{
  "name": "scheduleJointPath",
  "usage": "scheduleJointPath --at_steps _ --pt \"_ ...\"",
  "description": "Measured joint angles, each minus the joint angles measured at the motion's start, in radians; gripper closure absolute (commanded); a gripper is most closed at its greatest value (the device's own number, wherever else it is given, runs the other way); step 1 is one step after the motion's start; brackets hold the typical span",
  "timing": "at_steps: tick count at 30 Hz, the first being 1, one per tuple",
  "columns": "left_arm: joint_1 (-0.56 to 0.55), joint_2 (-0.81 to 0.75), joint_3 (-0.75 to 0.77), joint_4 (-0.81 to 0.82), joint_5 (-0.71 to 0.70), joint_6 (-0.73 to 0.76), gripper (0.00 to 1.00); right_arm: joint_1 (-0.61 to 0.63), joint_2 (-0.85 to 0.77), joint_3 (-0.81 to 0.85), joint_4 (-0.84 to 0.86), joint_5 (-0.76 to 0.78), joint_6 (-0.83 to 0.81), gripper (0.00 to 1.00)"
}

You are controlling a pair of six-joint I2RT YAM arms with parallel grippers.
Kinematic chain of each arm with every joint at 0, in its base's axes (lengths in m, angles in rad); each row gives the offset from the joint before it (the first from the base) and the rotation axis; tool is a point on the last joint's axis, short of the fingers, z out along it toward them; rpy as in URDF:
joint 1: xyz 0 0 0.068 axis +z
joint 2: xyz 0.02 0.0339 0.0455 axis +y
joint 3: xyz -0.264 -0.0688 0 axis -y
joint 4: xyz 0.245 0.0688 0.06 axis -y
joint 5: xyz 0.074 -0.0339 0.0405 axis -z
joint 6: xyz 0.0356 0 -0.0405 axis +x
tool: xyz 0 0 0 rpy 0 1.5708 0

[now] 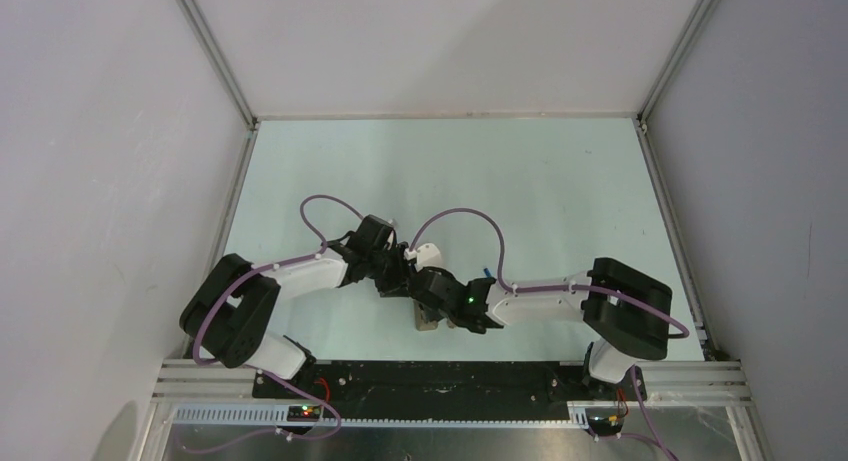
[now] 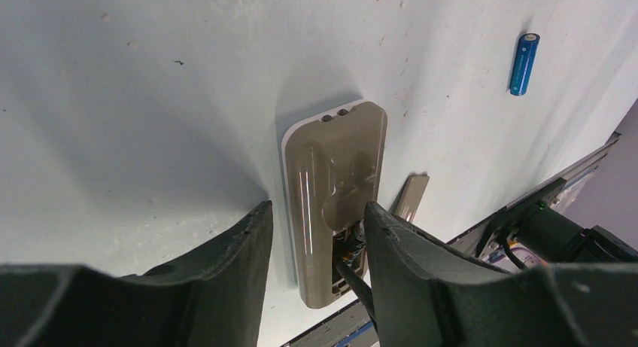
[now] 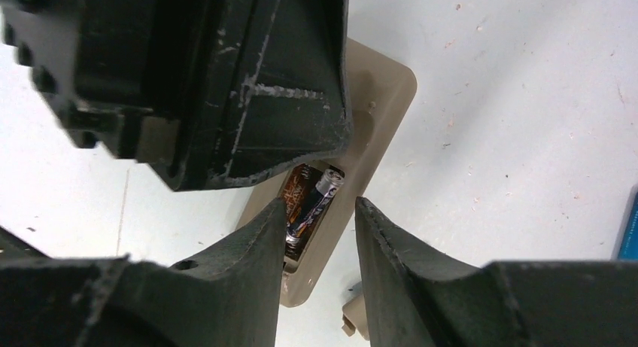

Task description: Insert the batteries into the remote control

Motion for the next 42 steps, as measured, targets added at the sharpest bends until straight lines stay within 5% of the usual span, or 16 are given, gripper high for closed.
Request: scheduleJointPath --at_steps 11,27,42 --pt "-0.001 0.005 0.003 0.0 0.0 0.0 0.48 0.009 0.039 0.003 -0.013 0.028 0.001 0.61" --pt "-0.001 0.005 0.003 0.0 0.0 0.001 0.48 0.012 -0.031 0.003 -0.015 0.04 0.001 0.48" --pt "-0.002 0.001 0.003 -0.001 -0.02 -0.005 0.52 -0.024 -0.066 0.003 0.032 -0.005 -0.004 0.75"
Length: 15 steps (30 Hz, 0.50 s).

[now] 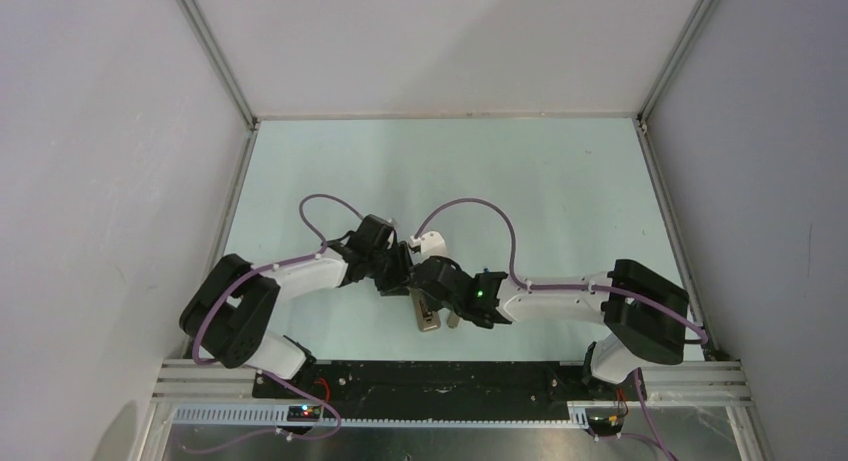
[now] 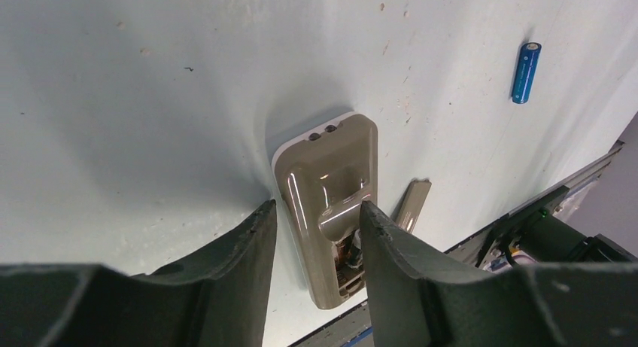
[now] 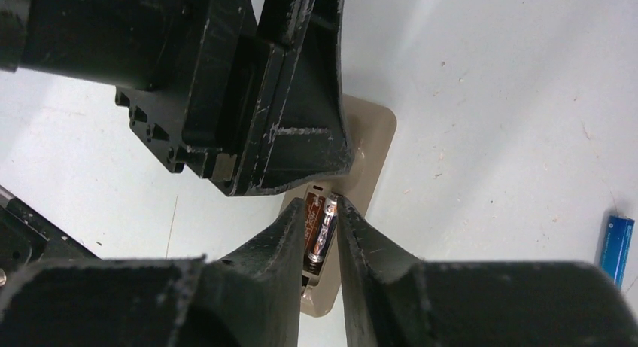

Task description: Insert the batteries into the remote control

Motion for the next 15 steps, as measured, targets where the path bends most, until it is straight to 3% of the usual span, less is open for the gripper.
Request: scheduleJointPath --at_steps 9,15 --pt "0.0 -0.023 0.0 -0.003 -0.017 -0.012 0.61 -0.023 0.014 0.0 0.029 -0.023 -0.014 0.81" --pt "0.0 -0.023 0.0 -0.003 -0.017 -0.011 0.62 -0.026 0.035 0.0 0.041 -0.041 -0.017 0.83"
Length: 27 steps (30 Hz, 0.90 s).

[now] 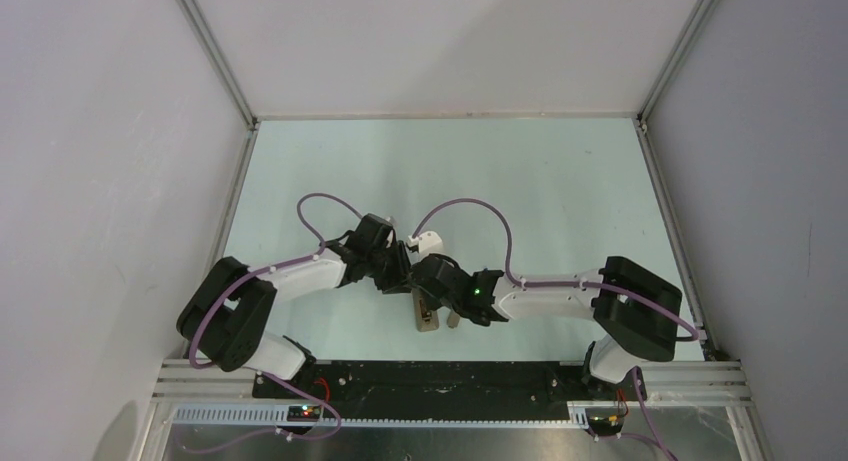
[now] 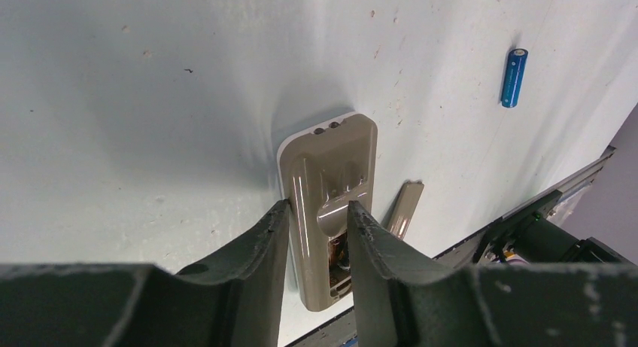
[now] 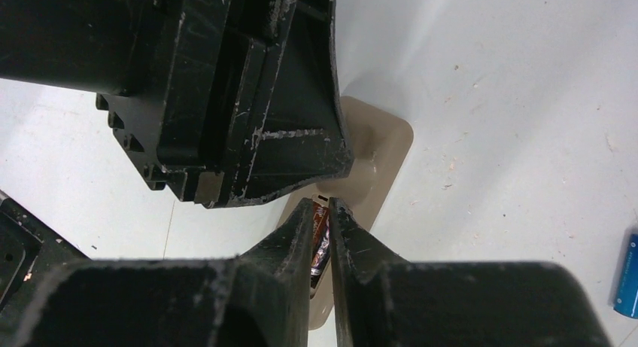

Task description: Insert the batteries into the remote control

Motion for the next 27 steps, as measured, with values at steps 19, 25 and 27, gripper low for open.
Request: scheduleJointPath --at_steps 19,25,27 --pt "0.0 0.001 0.0 0.0 0.003 0.027 0.62 -0.026 0.048 0.0 0.016 -0.043 -0.05 0.86" --pt "0.0 0.001 0.0 0.0 0.003 0.027 0.62 -0.024 0.05 0.0 0.014 -0.056 -0.061 0.88" --pt "0.0 0.001 0.0 0.0 0.003 0.027 0.62 -0.024 0.05 0.0 0.012 -0.061 -0.064 0.88"
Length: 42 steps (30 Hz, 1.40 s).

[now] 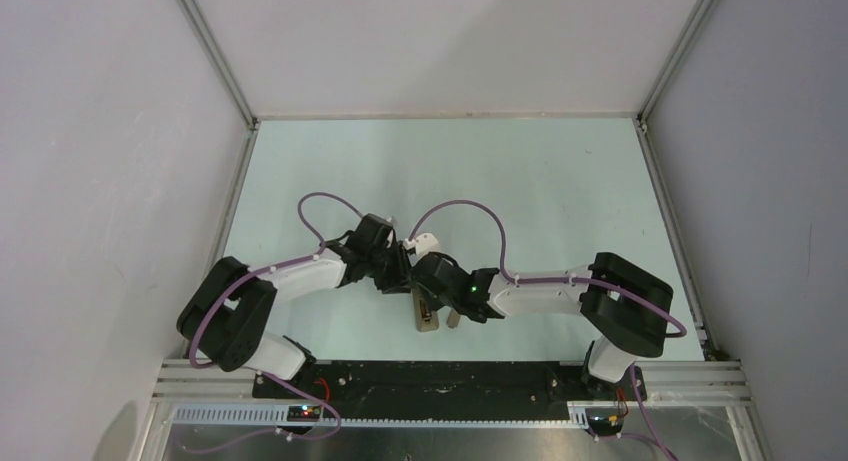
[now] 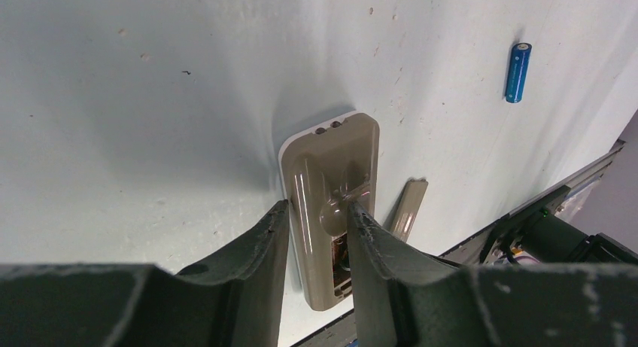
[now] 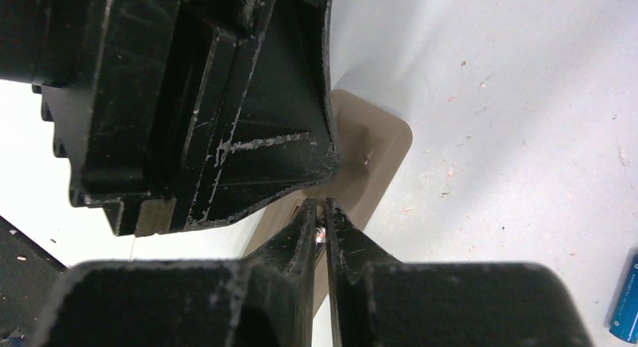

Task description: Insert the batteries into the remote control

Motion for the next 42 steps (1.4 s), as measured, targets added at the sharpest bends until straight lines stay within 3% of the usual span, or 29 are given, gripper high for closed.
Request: scheduleJointPath --at_steps 33,42 --pt "0.0 0.025 0.0 -0.008 0.002 -0.001 0.63 0.027 0.012 -0.015 0.021 -0.06 0.047 0.93" --pt "0.0 0.026 0.0 -0.007 0.007 -0.001 0.6 0.028 -0.013 -0.042 0.04 -0.069 0.068 0.89"
